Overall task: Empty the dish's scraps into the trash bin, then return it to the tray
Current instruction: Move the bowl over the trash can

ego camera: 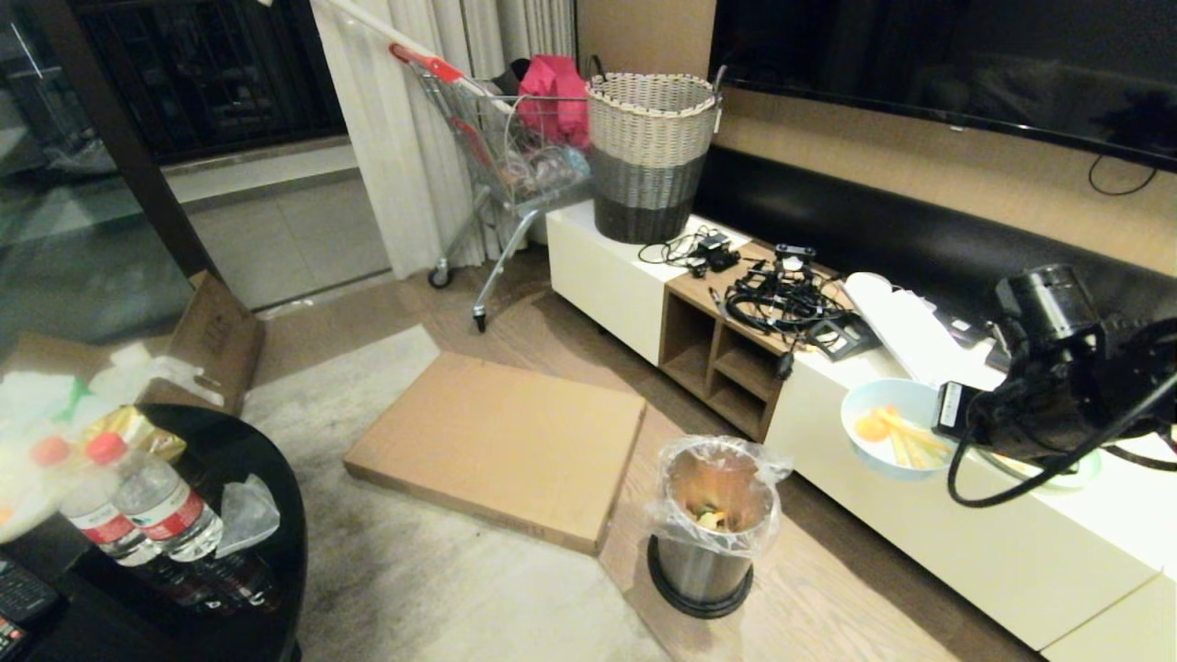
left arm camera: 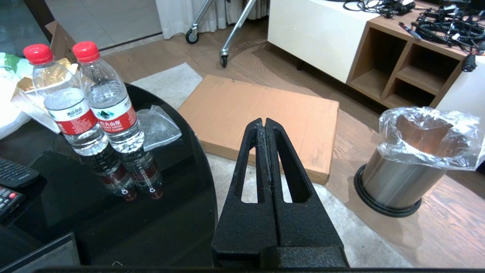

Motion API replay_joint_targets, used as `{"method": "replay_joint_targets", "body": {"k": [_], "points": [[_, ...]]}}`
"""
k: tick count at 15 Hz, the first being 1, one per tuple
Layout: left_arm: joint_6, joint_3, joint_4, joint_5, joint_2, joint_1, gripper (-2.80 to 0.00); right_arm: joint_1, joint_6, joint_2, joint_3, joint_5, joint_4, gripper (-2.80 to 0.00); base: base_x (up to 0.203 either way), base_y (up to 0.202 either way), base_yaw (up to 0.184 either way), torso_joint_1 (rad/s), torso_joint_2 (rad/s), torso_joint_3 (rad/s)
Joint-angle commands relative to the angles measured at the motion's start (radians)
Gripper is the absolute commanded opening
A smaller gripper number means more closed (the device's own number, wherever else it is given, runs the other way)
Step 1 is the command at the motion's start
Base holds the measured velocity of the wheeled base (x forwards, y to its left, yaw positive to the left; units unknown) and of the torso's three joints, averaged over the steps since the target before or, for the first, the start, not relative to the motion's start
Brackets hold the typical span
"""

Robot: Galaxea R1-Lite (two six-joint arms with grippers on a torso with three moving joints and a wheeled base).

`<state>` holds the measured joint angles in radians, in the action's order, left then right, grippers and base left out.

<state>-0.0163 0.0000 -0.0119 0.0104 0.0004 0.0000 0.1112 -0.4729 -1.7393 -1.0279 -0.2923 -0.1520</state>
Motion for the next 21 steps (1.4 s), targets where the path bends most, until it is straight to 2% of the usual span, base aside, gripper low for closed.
{"method": "replay_joint_targets", "body": {"k": [1, 6, 9, 13, 21], "points": [[-0.001, 0.000, 0.000, 0.000, 0.000, 0.000, -2.80, 0.016, 0.057, -0.107, -0.018, -0.027, 0.120, -2.80, 0.000, 0.000, 0.000, 0.000, 0.00, 0.000], [-0.001, 0.000, 0.000, 0.000, 0.000, 0.000, -2.80, 0.052, 0.198, -0.245, -0.054, -0.033, 0.291, -2.80, 0.000, 0.000, 0.000, 0.000, 0.00, 0.000], [-0.001, 0.000, 0.000, 0.000, 0.000, 0.000, -2.80, 0.095, 0.226, -0.325, -0.111, -0.037, 0.343, -2.80, 0.000, 0.000, 0.000, 0.000, 0.00, 0.000], [-0.001, 0.000, 0.000, 0.000, 0.000, 0.000, -2.80, 0.143, 0.240, -0.449, -0.191, -0.108, 0.423, -2.80, 0.000, 0.000, 0.000, 0.000, 0.00, 0.000], [-0.001, 0.000, 0.000, 0.000, 0.000, 0.000, -2.80, 0.167, 0.397, -0.602, -0.188, -0.111, 0.823, -2.80, 0.000, 0.000, 0.000, 0.000, 0.00, 0.000]]}}
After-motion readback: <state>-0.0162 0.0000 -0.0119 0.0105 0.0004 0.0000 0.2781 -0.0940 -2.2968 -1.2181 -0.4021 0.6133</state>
